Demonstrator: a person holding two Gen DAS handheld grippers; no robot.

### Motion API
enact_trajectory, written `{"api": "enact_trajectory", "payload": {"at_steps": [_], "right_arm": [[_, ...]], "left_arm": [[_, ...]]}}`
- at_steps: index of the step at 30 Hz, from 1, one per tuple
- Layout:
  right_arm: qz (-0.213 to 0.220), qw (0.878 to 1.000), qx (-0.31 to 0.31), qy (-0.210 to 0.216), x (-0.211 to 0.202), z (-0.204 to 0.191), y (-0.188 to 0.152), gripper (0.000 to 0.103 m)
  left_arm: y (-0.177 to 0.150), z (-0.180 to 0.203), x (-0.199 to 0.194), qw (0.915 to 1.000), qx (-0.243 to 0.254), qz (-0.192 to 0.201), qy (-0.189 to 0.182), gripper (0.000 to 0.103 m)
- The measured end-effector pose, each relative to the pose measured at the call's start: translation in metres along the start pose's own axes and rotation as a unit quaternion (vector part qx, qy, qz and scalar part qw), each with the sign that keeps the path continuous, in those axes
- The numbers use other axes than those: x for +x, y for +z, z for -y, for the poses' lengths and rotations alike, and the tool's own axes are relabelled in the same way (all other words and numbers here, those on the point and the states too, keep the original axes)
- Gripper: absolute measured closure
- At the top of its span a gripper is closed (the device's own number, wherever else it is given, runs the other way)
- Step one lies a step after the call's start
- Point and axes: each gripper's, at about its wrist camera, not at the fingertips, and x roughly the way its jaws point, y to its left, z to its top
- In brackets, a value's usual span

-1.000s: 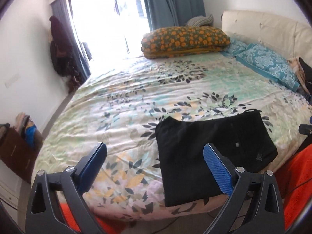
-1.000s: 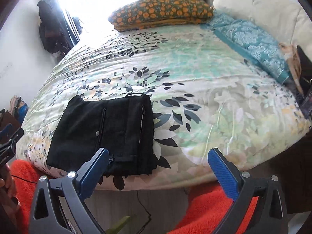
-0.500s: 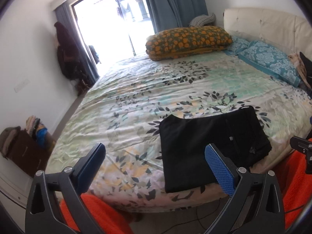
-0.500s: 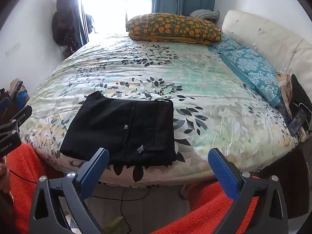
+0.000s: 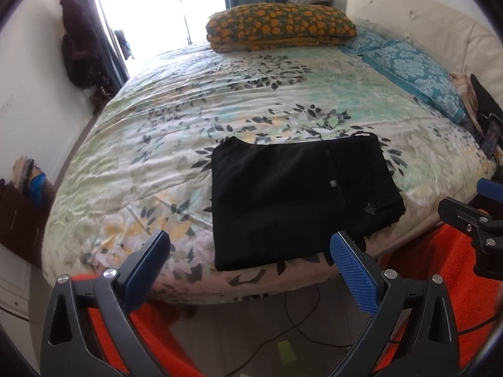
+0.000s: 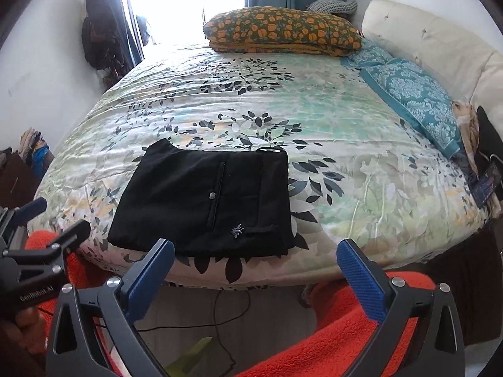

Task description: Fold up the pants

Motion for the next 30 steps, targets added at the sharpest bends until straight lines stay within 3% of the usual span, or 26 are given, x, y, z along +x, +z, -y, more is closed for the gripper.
{"api": "enact_trajectory", "payload": {"at_steps": [3,12,30], "right_arm": [[-0.011,1.0,-0.009,-0.013,0.006,-0.008,-0.006,0.001],[0.024,0.995,-0.026,-0.098,-0.003,-0.009,-0.002,0.001],[0.029,0.994,-0.014,-0.103,-0.008,-0.012,0.0,0.001]], "left_arm": [[0.001,-0.001,0.004,0.9999,0.008,-0.002,0.012,0.001],[0.002,-0.01,0.013,0.9995,-0.006,-0.013,0.028,0.001],[-0.002,-0.01,0.015,0.9994,-0.018,-0.027,0.014,0.001]]}}
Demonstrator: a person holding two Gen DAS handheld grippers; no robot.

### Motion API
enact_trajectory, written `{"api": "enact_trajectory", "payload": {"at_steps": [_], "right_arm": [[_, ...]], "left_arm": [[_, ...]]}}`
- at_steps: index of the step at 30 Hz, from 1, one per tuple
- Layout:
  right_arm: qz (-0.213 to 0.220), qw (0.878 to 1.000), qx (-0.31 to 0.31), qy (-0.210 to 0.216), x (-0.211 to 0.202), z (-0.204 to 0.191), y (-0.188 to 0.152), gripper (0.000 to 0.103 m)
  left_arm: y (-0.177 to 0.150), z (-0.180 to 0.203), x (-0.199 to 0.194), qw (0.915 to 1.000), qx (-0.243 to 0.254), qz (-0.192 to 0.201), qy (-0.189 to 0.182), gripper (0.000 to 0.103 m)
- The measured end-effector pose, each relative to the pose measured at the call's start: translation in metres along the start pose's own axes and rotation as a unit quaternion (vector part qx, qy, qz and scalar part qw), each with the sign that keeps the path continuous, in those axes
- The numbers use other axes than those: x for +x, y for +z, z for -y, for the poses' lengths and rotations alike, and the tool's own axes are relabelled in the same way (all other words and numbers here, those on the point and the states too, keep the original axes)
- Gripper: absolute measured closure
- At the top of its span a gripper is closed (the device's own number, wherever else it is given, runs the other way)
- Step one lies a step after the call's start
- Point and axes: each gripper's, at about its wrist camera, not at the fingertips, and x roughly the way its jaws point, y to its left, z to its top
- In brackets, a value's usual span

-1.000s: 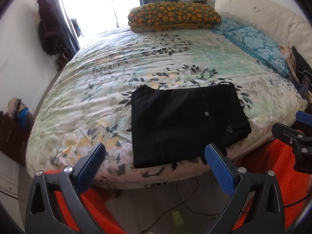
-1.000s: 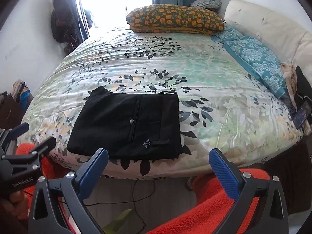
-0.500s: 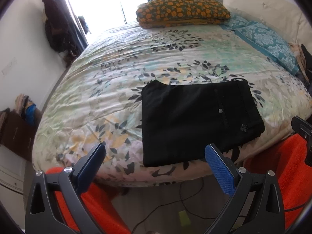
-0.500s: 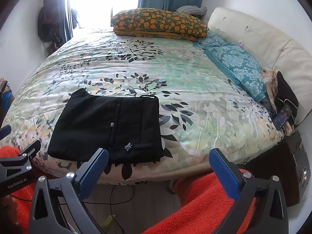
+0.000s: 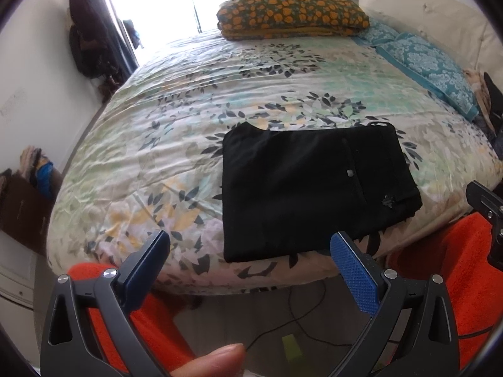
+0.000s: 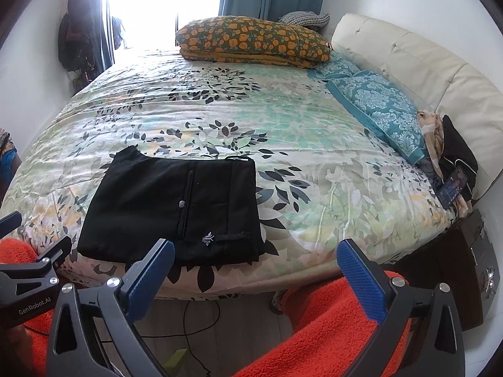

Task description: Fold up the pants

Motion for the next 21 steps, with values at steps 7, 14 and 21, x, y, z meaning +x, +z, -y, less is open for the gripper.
{"api": "enact_trajectory", "payload": {"at_steps": [7,14,21], "right_arm": [[-0.003,1.0,-0.003,0.006,0.003,-0.0031,-0.0015,0.001],[0.001,1.0,-0.012,-0.005,0.0041,-0.0057,-0.0025,0.001],[0.001,1.0,-0.012,-0.006,0.0038,-0.0051,-0.0025,0.001]], "left_arm": [[0.0002,-0.003,0.0011,1.0,-0.006,-0.007,0.002,0.001],[-0.002,-0.0013,0.0053,0.9998,-0.003,-0.018,0.0,0.001],[-0.0008,-0.0027,0.0041,0.9997,-0.01,-0.017,-0.01,0.001]]}}
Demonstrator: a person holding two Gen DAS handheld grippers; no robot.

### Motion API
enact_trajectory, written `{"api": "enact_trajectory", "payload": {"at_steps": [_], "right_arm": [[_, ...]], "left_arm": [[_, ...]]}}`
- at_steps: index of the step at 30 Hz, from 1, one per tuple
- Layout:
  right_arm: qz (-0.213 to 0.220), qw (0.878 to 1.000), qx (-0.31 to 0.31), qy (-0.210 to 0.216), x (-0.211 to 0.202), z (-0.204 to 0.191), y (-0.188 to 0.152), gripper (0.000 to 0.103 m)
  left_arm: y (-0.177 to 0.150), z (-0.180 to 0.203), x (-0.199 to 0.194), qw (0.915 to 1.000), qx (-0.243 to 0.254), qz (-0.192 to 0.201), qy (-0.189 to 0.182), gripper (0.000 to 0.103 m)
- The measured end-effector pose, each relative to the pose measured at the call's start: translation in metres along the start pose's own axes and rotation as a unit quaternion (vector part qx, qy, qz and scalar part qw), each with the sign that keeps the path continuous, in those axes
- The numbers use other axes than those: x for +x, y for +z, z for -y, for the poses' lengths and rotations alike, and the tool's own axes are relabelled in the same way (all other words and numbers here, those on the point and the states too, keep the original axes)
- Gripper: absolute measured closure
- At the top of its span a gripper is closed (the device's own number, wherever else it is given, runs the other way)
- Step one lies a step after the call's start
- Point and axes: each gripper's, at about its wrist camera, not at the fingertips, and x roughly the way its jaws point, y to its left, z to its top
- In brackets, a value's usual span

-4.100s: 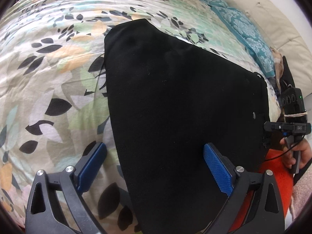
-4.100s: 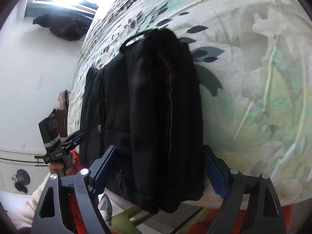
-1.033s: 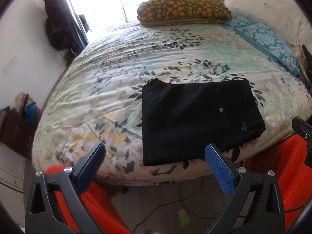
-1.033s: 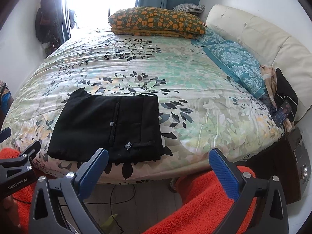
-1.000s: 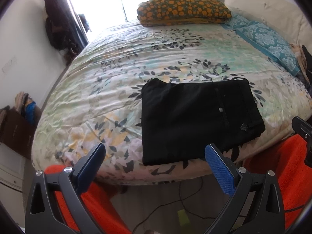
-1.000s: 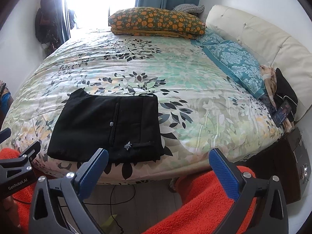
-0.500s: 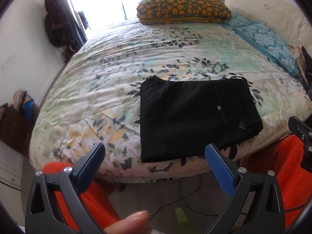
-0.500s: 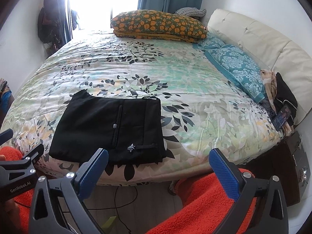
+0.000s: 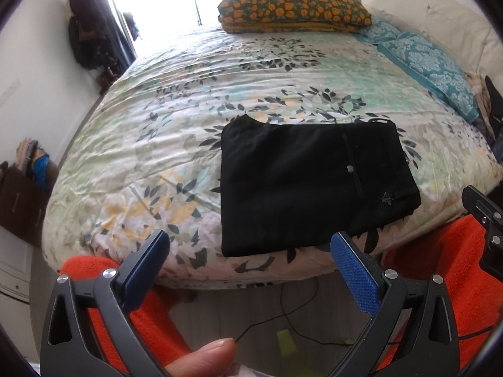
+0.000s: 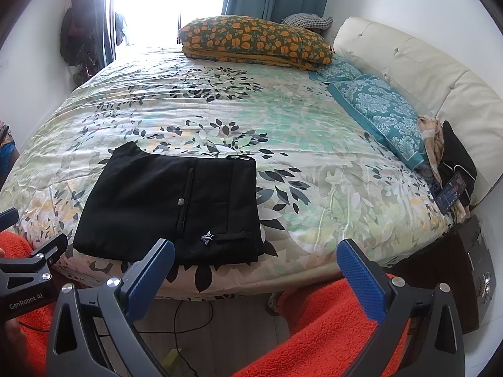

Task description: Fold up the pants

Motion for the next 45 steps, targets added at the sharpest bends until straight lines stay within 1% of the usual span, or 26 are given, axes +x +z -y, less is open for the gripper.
{"api": "enact_trajectory", "payload": {"at_steps": [11,34,45], "right_arm": [[-0.002,1.0,-0.002,0.008,0.0003,-0.003,-0.0011,0.001],[-0.008,1.0,0.0,0.023,0.0009,-0.0085,-0.003,0.001],[-0.011,1.0,0.001,0.026,0.0022,-0.0082,-0.0041,0.001]], "left_arm": [[-0.0007,-0.0016,0.0009,0.9999,-0.01,-0.004,-0.008,0.001],[-0.0007,-0.0021,-0.0007,0.9997,-0.006,0.005,0.021,0.001],[-0.0003,-0.0033,-0.0003,0.9997,-0.007,0.005,0.023,0.001]]}}
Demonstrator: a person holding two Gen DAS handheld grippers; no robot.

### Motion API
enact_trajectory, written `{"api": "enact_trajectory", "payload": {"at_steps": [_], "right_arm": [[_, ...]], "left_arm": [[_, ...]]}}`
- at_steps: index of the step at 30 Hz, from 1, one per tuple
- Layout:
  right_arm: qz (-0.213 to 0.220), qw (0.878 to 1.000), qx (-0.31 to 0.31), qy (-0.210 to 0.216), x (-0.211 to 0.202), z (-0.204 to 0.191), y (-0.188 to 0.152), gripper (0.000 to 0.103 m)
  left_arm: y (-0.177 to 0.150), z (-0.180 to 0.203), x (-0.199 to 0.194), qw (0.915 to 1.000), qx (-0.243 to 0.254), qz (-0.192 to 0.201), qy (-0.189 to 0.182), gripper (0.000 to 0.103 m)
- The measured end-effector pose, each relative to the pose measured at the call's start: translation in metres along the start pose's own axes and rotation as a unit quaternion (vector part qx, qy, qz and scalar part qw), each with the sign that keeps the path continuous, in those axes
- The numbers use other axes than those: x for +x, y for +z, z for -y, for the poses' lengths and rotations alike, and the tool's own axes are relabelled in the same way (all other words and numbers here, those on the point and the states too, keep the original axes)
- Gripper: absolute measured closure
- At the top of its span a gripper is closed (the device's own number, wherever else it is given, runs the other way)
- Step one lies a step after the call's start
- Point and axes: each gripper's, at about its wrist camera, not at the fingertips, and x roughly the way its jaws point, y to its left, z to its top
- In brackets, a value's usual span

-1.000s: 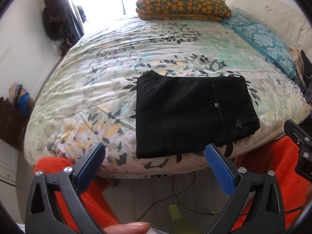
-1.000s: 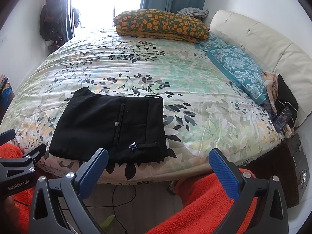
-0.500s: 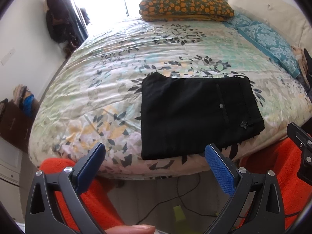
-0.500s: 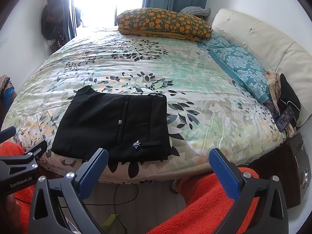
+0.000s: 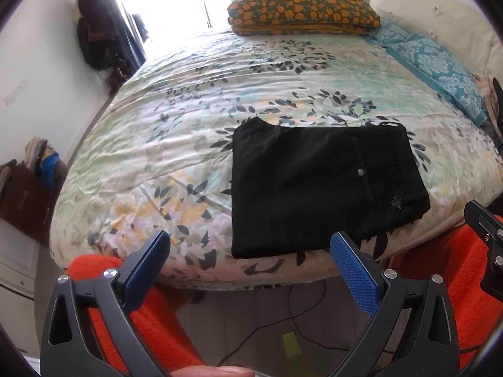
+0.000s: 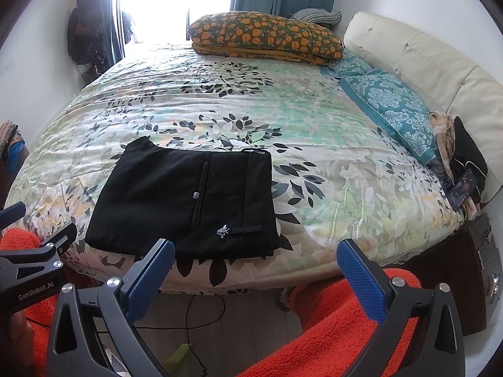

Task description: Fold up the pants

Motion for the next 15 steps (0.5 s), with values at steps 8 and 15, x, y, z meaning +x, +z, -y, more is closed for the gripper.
{"api": "enact_trajectory", "payload": {"at_steps": [8,15], "right_arm": [[-0.001,1.0,-0.001,0.003,0.0009,-0.0015,0.0004,0.001],[-0.001,1.0,-0.002,0.003,0.0008,-0.0026,0.0002,0.001]], "left_arm": [[0.0004,-0.0004,0.0003,1.0,0.001,0.0,0.001,0.001],[0.0003,0.0006,-0.0001,1.0,0.001,0.0,0.002,0.001]]}}
